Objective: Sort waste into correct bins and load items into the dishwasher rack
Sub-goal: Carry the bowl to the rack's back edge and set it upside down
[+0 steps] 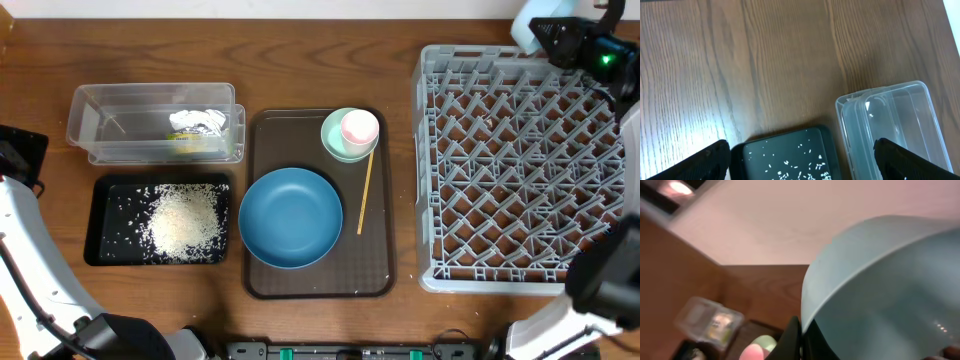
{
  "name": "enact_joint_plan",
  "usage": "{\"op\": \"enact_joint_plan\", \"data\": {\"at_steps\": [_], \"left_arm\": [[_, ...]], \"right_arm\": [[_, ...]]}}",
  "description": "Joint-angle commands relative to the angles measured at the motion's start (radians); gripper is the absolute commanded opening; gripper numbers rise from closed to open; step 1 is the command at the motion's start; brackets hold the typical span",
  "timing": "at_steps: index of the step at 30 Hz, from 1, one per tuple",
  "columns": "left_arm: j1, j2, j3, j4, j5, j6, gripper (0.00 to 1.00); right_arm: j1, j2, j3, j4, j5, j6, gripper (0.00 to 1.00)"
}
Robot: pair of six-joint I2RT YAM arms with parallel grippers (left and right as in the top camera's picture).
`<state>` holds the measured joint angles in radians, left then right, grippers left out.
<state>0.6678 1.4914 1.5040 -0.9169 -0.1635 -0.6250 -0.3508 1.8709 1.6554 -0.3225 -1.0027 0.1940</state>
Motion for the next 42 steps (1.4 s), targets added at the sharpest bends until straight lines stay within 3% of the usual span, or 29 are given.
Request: {"op": "enact_joint_plan", "data": {"at_steps": [1,11,17,33,35,39,42], "left_arm": [[0.004,0.004,0.005,-0.003,-0.003,-0.001,0.94],[0.004,0.004,0.005,-0.003,-0.003,-0.001,0.94],[0.004,0.004,0.005,-0.003,-0.003,-0.001,0.94],[0.004,0.004,0.005,-0.003,-0.003,-0.001,0.94],[0.004,0.004,0.005,-0.003,-0.003,-0.001,0.94],[0.004,0.004,0.005,-0.003,-0.003,-0.001,0.94],[0.004,0.004,0.005,-0.003,-0.003,-0.001,0.94]], "right_arm": [[-0.013,0.083,-0.001,0.029,-0.209,0.09,0.01],[0.019,0.188,-0.005,0.013,-0.454,0.087,0.01],[0.037,0.188,-0.027,-0.062,-0.454,0.082,0.01],[0.033,0.188,-0.154,-0.009,-0.352,0.105,0.01],[0.03,0.186,-0.154,-0.01,-0.342,0.106,0.04],[0.028,0.183,-0.153,-0.011,-0.323,0.114,0.23],[0.021,0.166,-0.153,-0.027,-0.246,0.128,0.2]]}}
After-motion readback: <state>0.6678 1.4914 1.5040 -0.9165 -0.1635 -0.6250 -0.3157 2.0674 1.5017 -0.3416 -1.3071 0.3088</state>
